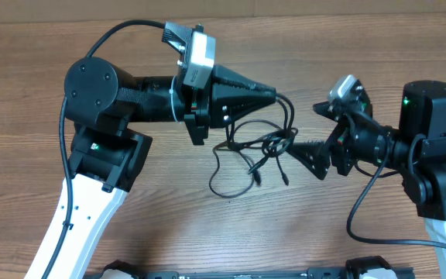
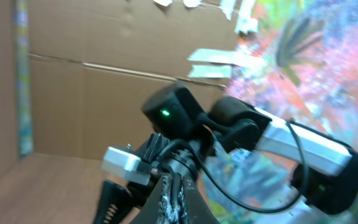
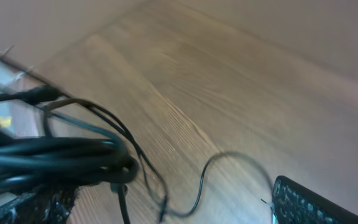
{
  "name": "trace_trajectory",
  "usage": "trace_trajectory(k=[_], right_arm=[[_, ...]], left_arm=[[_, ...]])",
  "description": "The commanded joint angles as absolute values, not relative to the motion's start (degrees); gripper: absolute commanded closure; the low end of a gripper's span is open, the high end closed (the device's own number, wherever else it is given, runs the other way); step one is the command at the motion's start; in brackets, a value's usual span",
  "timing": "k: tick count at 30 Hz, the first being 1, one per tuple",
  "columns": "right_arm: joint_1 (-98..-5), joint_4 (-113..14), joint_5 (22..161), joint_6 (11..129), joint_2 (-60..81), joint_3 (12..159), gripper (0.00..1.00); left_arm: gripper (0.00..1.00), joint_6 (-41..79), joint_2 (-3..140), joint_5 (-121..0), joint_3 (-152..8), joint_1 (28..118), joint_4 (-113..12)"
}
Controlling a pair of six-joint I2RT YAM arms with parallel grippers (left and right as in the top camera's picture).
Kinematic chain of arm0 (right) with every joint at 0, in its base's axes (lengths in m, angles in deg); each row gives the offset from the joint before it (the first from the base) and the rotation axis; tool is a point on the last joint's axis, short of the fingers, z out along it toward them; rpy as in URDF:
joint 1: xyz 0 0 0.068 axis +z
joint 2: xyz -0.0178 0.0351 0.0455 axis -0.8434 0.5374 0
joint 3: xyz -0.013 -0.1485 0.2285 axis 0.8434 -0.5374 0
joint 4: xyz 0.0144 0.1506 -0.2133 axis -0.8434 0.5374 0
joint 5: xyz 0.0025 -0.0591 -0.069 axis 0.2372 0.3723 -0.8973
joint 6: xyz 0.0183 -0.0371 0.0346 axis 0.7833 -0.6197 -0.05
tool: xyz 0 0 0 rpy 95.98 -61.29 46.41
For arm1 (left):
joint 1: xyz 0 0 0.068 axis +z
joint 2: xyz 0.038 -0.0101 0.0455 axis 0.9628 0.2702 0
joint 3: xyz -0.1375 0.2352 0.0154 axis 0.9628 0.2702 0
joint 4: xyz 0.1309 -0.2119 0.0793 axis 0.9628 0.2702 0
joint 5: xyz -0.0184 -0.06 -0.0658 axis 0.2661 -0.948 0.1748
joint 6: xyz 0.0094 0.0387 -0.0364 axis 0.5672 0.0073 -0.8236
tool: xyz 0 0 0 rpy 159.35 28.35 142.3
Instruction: Untangle cables
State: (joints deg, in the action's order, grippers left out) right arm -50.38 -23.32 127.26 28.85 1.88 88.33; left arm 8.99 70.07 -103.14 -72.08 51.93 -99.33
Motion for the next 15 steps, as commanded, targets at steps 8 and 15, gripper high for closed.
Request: trace_trajectory(k=[8,15], right_arm=[[-50.4,-22.8,149.6,7.3,2.9,88.4,0.14],[-50.4,-14.6,154.3,1.6,5.1,88.4,0.96]], left_arm=[[0.96,7.8,69.7,-107.1,-73.4,50.3,-100.1],[0.96,7.8,69.7,-102.6,-73.4,49.2,-103.0]])
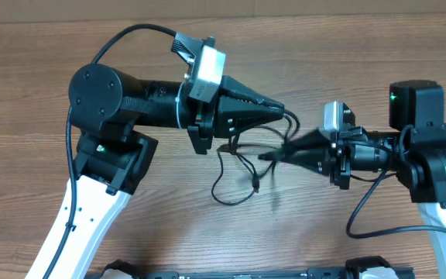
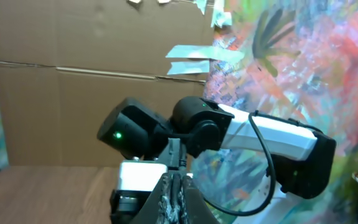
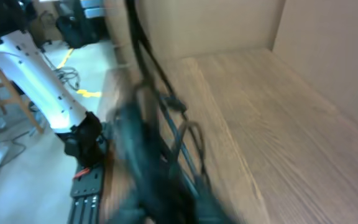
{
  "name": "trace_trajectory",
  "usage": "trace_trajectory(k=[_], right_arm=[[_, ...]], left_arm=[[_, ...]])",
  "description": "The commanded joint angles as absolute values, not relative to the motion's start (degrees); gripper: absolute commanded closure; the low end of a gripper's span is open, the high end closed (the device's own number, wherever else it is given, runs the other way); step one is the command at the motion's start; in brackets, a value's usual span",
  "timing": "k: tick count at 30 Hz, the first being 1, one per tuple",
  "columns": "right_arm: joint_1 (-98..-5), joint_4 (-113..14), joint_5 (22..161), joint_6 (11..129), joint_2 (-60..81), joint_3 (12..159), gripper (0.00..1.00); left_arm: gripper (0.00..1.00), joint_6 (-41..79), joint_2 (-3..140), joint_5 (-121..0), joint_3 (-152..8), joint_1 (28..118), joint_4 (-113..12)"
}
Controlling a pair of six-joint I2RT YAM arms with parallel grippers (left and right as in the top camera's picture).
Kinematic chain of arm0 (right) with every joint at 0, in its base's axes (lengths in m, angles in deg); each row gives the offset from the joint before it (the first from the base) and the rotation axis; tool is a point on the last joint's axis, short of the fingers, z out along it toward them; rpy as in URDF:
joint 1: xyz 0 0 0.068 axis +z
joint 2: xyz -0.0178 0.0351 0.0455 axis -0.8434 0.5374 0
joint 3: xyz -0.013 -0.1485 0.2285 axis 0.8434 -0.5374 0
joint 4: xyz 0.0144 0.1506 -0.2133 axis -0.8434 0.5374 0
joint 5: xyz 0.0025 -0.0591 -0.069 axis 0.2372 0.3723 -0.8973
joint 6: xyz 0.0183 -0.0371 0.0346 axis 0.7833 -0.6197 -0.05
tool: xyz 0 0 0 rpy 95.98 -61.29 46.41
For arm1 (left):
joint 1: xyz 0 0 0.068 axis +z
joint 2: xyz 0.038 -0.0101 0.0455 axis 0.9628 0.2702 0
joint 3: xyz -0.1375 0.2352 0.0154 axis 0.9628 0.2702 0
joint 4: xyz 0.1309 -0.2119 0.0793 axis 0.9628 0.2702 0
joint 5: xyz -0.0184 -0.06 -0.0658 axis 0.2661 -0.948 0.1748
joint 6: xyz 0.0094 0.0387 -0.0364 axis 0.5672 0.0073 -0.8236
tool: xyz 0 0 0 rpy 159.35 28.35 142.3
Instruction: Untangle cables
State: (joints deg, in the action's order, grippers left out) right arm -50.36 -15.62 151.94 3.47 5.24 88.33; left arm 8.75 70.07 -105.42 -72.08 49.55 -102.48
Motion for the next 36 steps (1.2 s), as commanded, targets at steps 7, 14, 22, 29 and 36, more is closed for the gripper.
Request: trace_trajectory(k=[7,14,22,29,36], right_arm=[[-50.4,-12.9,154.3,14.0,5.1,88.4,0.96],[-50.5,-16.5,135.6,43.8,5.1,88.4,0.96],[-50.5,-19.9,138.1,51.6,5.1,88.4,0.96],[-50.5,-21.0,146.1,43.3,5.1,88.4,0.96],[-50.5,-21.2,146.0,42.3,5.1,88.4,0.96]], left_arm=[[0.0,16.8,69.8,-100.8,-73.4,49.3,-96.3],[0.0,26.4,69.8,-100.8,-73.4,53.0,-76.1],[0.0,62.6,69.8,-99.9,-73.3,52.4,-44.8],[0.0,72.0,73.2,-92.1,-73.3,48.5,-38.5],[0.0,68.3,76.4,-91.1,-73.3,44.9,-44.6]])
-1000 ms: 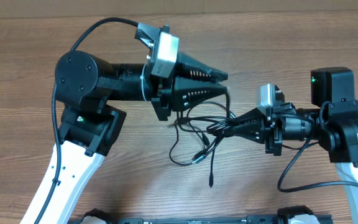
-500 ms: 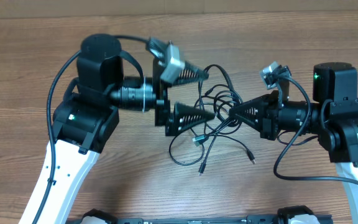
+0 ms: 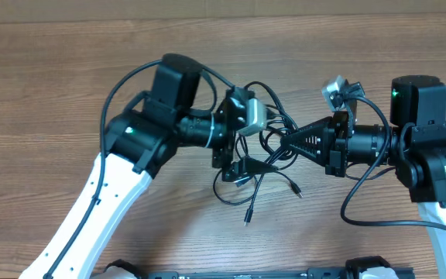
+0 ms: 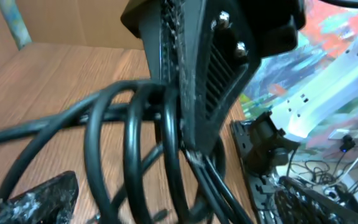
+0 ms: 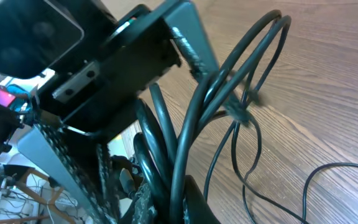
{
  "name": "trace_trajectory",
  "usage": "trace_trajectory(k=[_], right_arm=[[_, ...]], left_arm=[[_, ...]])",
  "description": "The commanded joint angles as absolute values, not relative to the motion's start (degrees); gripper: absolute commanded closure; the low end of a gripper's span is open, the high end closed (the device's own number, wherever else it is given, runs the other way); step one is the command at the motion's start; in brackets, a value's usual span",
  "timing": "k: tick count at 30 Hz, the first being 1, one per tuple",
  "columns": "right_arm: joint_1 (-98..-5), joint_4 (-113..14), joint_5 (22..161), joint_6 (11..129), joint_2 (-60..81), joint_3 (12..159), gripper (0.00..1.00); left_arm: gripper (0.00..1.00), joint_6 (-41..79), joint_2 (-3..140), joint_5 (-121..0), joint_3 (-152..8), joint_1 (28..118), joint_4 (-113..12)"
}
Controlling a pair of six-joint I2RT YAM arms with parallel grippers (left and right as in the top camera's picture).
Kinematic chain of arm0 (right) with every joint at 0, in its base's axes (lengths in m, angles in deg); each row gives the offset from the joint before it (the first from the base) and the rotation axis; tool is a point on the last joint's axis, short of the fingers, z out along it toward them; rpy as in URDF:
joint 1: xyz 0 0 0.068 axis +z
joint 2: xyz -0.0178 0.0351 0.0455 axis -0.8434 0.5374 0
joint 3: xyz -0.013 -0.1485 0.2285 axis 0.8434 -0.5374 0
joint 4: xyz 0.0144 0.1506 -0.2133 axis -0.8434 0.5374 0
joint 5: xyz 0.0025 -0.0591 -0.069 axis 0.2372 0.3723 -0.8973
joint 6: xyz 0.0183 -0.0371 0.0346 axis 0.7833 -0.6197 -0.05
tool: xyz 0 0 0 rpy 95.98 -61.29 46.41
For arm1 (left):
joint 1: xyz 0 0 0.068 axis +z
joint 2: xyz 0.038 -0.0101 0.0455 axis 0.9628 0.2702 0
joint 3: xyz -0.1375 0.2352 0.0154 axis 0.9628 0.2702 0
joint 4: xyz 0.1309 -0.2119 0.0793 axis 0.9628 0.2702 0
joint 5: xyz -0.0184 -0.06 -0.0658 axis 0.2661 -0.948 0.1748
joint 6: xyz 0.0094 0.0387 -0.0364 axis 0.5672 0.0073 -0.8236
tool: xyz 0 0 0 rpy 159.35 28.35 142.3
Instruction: Untangle cables
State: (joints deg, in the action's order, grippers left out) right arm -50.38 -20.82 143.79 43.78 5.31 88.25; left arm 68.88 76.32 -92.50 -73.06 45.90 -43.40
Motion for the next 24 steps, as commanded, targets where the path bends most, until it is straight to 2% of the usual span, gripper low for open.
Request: trace_trajectory(k=[1,2,3,4,5,6,8,11,12,16,20,21,24], right_arm=[[-50.5,-21.2,145.9,42.3,5.1,88.4,0.96],[-50.5,-21.2,145.9,42.3,5.1,88.4,0.96],[-50.5,-21.2,145.9,42.3,5.1,88.4,0.96],[-50.5,-21.1,145.2,42.3,5.1,88.4,0.96],[-50.5,-20.9,144.1,42.3,5.1,88.4,0.96],[-50.5,-20.4,143.1,42.3,5.1,88.4,0.96],[-50.5,-19.9,142.6,42.3,5.1,88.4,0.96],[-50.5,-19.9,142.6,42.3,5.1,88.4,0.96],[-50.5,-19.9,142.4,42.3,5.1,88.4,0.96],[-50.5,-18.0,136.5,42.4,5.1,88.4,0.96],[-50.5,-14.5,128.0,42.6,5.1,88.4,0.68],[-50.5,-13.5,126.0,42.6,5.1,88.4,0.64],[-50.5,-11.8,122.3,42.6,5.1,88.4,0.65]], left_arm=[[0.0,68.2,76.4,-90.9,-73.3,44.9,-45.2],[0.0,68.0,76.4,-90.9,-73.3,44.9,-45.7],[0.08,68.0,76.4,-91.0,-73.3,44.9,-46.3],[0.2,68.0,76.4,-91.1,-73.3,44.9,-46.5],[0.39,68.0,76.4,-91.1,-73.3,45.1,-46.5],[0.53,68.0,76.4,-91.1,-73.3,45.1,-46.6],[0.76,68.0,76.4,-91.1,-73.3,45.0,-46.9],[0.92,68.0,76.4,-91.1,-73.3,45.1,-47.5],[0.96,68.0,76.4,-91.0,-73.3,45.1,-47.6],[0.96,68.0,76.4,-90.8,-73.3,45.1,-47.5],[0.96,60.9,76.4,-84.6,-73.3,45.1,-49.1],[0.96,58.4,76.4,-82.7,-73.3,45.1,-49.5],[0.96,56.4,76.4,-82.5,-73.3,45.1,-50.8]])
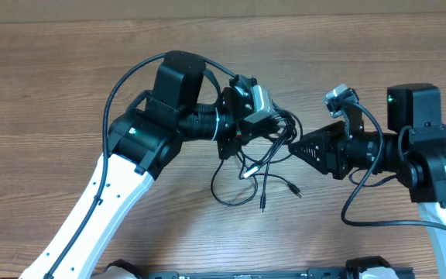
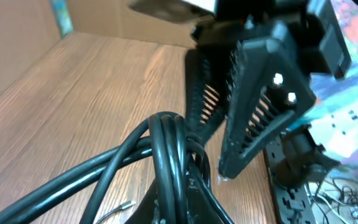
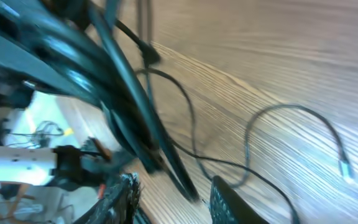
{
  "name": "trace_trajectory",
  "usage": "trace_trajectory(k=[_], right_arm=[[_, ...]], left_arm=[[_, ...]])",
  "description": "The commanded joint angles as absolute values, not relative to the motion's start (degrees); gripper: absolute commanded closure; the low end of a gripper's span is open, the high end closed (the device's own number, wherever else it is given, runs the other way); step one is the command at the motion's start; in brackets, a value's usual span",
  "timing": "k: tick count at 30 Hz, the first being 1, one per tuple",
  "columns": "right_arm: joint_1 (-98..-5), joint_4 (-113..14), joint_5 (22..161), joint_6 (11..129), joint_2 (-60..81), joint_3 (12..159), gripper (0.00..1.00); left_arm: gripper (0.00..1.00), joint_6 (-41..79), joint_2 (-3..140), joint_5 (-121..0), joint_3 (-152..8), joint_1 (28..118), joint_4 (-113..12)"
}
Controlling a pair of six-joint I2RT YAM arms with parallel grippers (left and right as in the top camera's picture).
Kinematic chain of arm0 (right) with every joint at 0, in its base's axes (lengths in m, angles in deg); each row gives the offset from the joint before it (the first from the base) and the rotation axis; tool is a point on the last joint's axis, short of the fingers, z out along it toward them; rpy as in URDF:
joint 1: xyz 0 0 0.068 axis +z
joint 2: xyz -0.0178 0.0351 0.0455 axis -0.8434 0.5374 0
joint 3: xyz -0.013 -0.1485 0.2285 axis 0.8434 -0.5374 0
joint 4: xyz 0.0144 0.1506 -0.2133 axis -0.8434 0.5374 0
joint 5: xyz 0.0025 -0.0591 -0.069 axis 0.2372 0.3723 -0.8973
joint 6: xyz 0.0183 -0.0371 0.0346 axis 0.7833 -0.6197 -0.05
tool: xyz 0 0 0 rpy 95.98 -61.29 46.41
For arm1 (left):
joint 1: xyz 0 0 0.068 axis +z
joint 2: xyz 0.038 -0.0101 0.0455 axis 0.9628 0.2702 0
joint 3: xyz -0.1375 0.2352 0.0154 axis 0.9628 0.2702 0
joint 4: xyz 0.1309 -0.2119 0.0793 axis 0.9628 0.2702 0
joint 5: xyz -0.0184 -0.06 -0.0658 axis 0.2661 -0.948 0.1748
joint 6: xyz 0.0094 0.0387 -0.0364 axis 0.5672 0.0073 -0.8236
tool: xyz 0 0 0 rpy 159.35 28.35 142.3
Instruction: Untangle cables
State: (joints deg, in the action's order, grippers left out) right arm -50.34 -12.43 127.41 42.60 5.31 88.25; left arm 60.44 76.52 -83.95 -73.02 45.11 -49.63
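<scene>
A bundle of thin black cables (image 1: 271, 138) hangs above the middle of the wooden table (image 1: 53, 77). Its loose loop (image 1: 224, 194) and plug ends (image 1: 262, 207) trail onto the wood. My left gripper (image 1: 277, 129) is shut on the bundle; in the left wrist view its fingers (image 2: 182, 190) close round the thick black strands (image 2: 166, 134). Facing it from the right, my right gripper (image 1: 295, 147) stands open. In the right wrist view the right gripper (image 3: 173, 185) has blurred cable strands (image 3: 135, 118) running between its spread fingers, unclamped.
A black power strip (image 2: 294, 186) lies at the table's near edge. A cardboard wall (image 2: 135, 18) stands behind the table. The two arms meet nose to nose over the middle of the table, the left arm's own black cable (image 1: 118, 77) arching above it.
My left gripper, then open beside the bundle, is now shut on it. My right gripper, then shut on the cables, has opened and drawn back slightly to the right.
First my left gripper held the bundle while the right stood open to its right. Then the right closed in on the cables. Later the left was open and the right held them. Now the left holds them again and the right is open.
</scene>
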Motion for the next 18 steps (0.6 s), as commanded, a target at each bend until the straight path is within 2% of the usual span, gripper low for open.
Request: trace_trajectory(k=[1,8,10,13,18], right_arm=[[-50.5,-11.4,122.1,42.6,5.1,88.4,0.65],[-50.5,-11.6,122.1,42.9,5.1,88.4,0.62],[-50.5,-13.8,122.1,46.8,5.1,88.4,0.59],[-50.5,-15.6,125.9,46.9,5.0,88.4,0.58],[-50.5,-16.5,137.9,36.0,5.1,88.4,0.59]], left_arm=[[0.96,56.4,76.4,-82.8,-73.3,45.1,-51.0],[0.96,56.4,76.4,-82.3,-73.3,45.1,-50.0],[0.96,56.4,76.4,-82.3,-73.3,45.1,-50.1],[0.96,56.4,76.4,-82.4,-73.3,45.0,-50.0],[0.96,56.4,76.4,-87.7,-73.3,45.0,-51.4]])
